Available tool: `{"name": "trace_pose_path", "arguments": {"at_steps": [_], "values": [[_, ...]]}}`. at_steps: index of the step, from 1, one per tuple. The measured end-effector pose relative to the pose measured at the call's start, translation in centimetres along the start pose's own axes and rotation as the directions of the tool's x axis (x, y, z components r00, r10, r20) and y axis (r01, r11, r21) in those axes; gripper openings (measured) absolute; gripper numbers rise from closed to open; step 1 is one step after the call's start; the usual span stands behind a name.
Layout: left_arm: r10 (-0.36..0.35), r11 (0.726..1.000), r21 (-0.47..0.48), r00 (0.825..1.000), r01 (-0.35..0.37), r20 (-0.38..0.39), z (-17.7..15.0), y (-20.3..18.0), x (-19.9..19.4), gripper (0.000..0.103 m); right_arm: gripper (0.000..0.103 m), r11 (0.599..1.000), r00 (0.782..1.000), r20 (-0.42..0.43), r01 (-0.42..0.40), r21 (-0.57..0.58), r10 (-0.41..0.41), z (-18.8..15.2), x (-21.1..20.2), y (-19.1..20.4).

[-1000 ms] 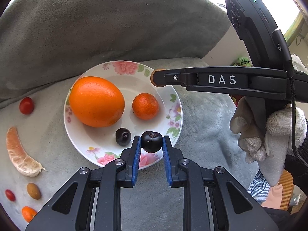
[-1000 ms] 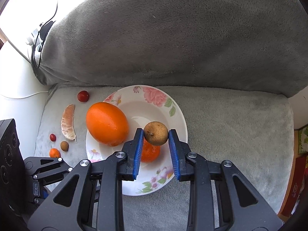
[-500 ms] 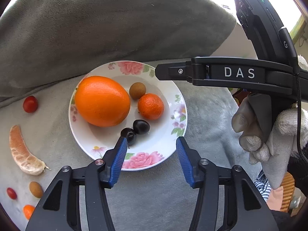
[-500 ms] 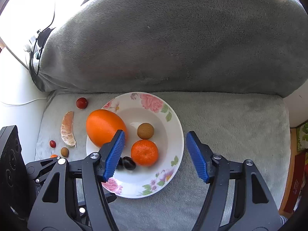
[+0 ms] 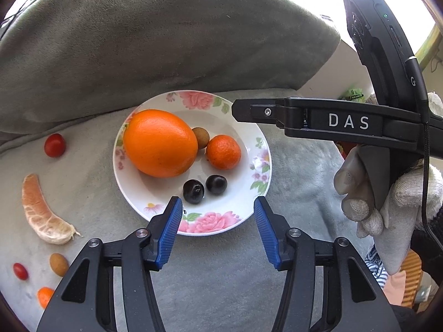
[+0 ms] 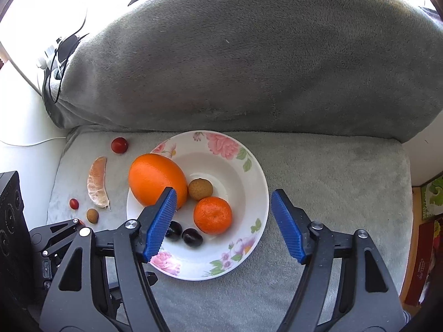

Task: Organize fruits
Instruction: 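Move both grippers toward the peeled pink pomelo segment on the fleece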

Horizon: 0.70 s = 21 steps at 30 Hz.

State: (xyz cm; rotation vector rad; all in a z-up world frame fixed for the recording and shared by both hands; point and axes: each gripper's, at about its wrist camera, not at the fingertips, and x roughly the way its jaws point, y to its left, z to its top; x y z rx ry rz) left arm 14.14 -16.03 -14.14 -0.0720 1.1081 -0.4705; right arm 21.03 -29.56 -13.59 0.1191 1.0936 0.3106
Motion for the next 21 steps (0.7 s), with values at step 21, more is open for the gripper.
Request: {"name": "trace_pose_path", "arguments": {"at_steps": [21], "values": [[0.056,0.993,-0.108,0.998,-0.053,0.025,-1.3,6.8,-3.8,0.053,0.086,1.000,0.997,0.076,-0.005,-0.007,0.006,-0.2,-0.7,5.5]]}}
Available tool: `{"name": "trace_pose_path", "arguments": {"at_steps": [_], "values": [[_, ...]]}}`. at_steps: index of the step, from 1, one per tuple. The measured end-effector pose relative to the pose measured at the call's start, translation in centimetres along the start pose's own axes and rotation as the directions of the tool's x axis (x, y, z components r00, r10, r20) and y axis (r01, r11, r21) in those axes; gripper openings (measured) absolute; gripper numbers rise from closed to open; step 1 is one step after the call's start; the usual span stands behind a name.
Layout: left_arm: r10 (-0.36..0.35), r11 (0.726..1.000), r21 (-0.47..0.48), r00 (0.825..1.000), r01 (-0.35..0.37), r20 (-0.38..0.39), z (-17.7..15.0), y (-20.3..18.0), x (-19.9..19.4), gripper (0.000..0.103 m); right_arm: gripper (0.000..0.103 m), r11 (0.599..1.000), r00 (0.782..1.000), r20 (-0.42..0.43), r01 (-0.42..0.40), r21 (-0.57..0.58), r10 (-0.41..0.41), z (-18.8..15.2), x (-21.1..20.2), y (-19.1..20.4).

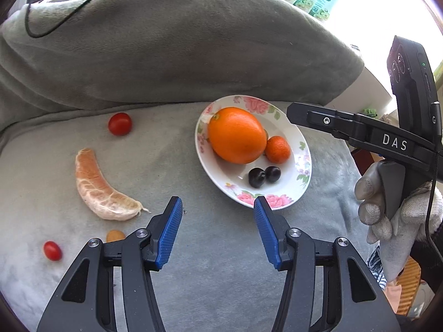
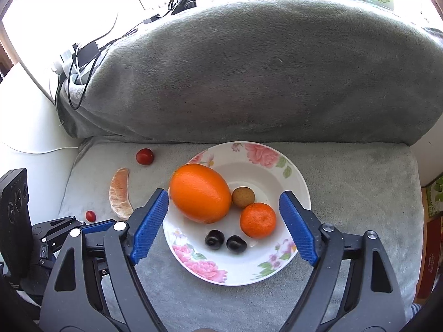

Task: Organize fruits
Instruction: 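Move both grippers toward the peeled pink pomelo segment on the fleece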

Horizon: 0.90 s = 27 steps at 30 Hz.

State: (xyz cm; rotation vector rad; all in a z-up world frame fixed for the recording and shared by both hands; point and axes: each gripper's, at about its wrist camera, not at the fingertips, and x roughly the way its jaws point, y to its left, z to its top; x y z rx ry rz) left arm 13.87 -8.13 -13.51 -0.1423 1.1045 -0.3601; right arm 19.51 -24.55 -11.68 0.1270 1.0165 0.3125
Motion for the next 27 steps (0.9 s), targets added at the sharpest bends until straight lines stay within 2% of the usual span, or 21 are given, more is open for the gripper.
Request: {"name": "trace_pose_path", "arguments": {"at_steps": [9,12,19,27], "values": [[0.051,0.998,-0.040,0.999,-0.050,0.018,0.1,3.1,-1.6,0.053,0.086,0.994,0.996,-0.043,0.068,-0.083,-0.072,-0.2,1.1,3.4],[0.069,0.997,-0.047,0.997,-0.068,0.032,0.3,4.1,-2.2,0.062,0.086,0.991,0.995,-0.044,0.089,-0.098,-0.093,-0.3,1.3,4.2],[0.095,0.993,-0.070,0.994,-0.092,0.047,0.4,6.6,-2.6,0.063,0.086,0.994,0.999,-0.035,0.029,-0.109,-0.033,-0.7,1.3,5.8],[0.103,0.989,-0.111,0.994,-0.099,0.038,0.7,9.8,-2.5,0.063,0.086,0.984,0.995,-0.086,-0.064,-0.164,0.050,-1.4,3.0,9.0]]}}
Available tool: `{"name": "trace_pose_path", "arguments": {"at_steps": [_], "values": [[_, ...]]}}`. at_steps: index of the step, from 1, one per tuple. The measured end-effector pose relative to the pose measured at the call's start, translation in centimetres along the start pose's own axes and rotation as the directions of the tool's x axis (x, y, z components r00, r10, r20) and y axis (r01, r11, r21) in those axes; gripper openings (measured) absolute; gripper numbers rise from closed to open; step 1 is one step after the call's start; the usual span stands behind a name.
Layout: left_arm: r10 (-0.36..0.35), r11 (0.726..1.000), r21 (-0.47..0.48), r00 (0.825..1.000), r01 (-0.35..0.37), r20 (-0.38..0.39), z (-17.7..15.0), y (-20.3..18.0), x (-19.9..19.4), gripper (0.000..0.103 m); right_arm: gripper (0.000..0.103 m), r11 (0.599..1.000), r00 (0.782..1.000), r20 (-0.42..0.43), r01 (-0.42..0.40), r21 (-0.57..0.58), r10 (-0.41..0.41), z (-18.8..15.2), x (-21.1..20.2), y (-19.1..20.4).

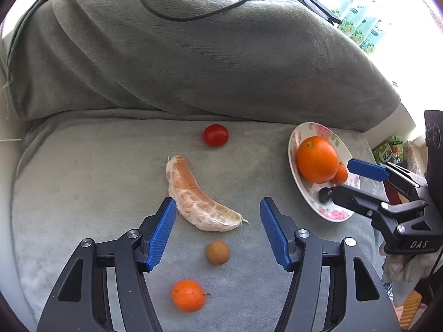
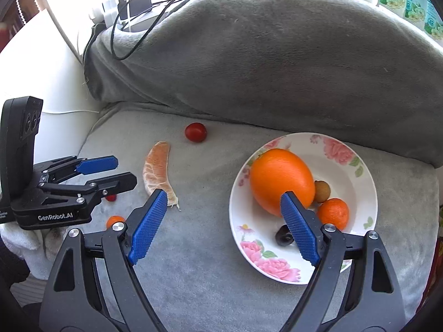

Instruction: Organize fruits

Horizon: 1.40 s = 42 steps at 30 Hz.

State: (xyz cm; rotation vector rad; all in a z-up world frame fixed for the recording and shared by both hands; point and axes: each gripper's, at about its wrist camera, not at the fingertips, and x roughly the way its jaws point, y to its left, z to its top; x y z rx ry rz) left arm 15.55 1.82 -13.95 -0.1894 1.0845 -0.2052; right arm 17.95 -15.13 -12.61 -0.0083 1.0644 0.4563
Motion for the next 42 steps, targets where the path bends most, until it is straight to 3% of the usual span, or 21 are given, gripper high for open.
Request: {"name": "trace_pose_path", "arguments": {"at_steps": [4,12,20,26,42], "values": [[-0.002,0.999,-0.038,1.000,0.001,-0.009,0.4,1.9,0.4,0.063,0.085,0.998,0.999,-0.032,-0.037,-0.043,0.035,0.0,1.3,1.7],[-0.046,0.992,-0.120,0.998,0.039,-0.053,1.1,5.4,1.5,0.060,0.073,0.987,0.988,-0.121,-0.106,-0.122,0.091,-0.1,4.7,4.7],[-0.121,0.982,-0.157,0.986,0.102,-0.118,2.0,5.9,3.7,0.039,0.054,0.980,0.972,-0.200,-0.149,-0.133,0.120,-0.1,8.4,6.4],[-0.142,0.974,-0.197,0.977,0.109,-0.159,2.3,6.1,5.2,0.037,0.053,0.977,0.968,-0.227,-0.144,-0.158,0.106,-0.1,10.3,7.5],[-0.162,0.961,-0.252,0.971,0.114,-0.178,2.1,6.1,6.8,0.031,0.050,0.981,0.967,-0.238,-0.129,-0.146,0.092,-0.2,12.3,6.7]]}}
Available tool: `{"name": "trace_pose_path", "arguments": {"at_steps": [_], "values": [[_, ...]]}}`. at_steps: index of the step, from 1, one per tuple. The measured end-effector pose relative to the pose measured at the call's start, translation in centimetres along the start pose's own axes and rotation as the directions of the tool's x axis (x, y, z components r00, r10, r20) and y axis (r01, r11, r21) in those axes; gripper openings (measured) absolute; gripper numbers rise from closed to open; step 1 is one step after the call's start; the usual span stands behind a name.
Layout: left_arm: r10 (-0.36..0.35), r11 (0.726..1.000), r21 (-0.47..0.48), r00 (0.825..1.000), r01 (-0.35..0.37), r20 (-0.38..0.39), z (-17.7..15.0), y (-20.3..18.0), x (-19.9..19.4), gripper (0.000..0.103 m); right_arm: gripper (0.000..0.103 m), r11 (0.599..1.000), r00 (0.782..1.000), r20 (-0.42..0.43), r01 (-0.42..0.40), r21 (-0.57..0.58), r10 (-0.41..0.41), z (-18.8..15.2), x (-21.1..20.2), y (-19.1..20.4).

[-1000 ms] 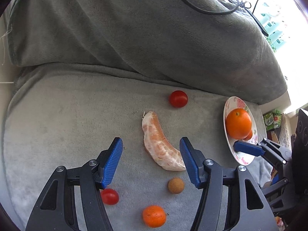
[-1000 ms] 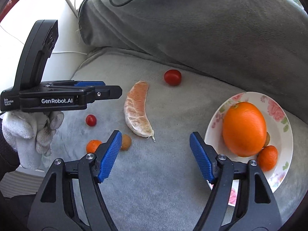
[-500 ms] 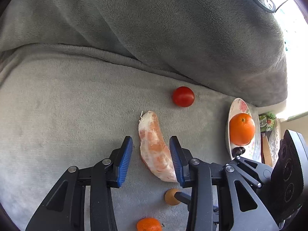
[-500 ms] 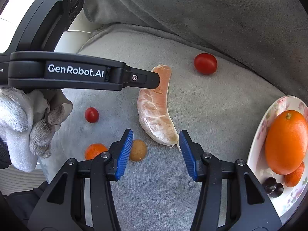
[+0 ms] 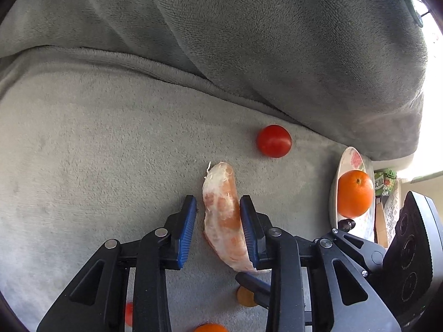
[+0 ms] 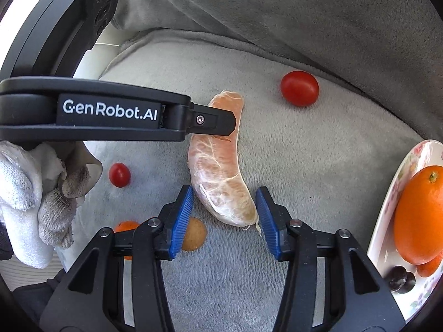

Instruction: Organize fruits

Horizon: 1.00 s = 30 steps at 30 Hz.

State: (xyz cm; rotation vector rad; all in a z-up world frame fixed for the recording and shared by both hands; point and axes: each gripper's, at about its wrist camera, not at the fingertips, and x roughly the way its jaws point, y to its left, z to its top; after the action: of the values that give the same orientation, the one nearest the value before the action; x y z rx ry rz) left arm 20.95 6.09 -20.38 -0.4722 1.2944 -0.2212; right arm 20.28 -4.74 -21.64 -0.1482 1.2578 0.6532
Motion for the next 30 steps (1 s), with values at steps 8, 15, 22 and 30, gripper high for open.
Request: {"name": "trace_pose_path", "arguments": {"at_steps": [8,15,22,30], "values": [[-0.016,1.000,-0.012,1.000,0.016,0.021,-0.3,0.3,-0.5,0.023,0.044,0.999,1.000,0.004,0.010,-0.047,-0.010,-0.8,0.2,0.6],[-0.036,0.999,-0.021,0.999,0.036,0.033,-0.3,0.8,-1.3,0.022,0.042,0.998,1.000,0.005,0.011,-0.062,-0.011,-0.6,-0.3,1.0],[-0.031,0.999,-0.007,0.998,0.031,0.047,-0.2,0.4,-2.2,0.022,0.041,0.998,1.000,0.020,0.008,-0.068,-0.006,-0.9,-1.1,0.8],[-0.035,0.999,0.004,0.997,0.035,0.069,-0.2,-0.8,-2.8,0.022,0.040,0.998,0.999,0.052,0.018,-0.067,-0.014,-1.4,-2.8,0.5]]}}
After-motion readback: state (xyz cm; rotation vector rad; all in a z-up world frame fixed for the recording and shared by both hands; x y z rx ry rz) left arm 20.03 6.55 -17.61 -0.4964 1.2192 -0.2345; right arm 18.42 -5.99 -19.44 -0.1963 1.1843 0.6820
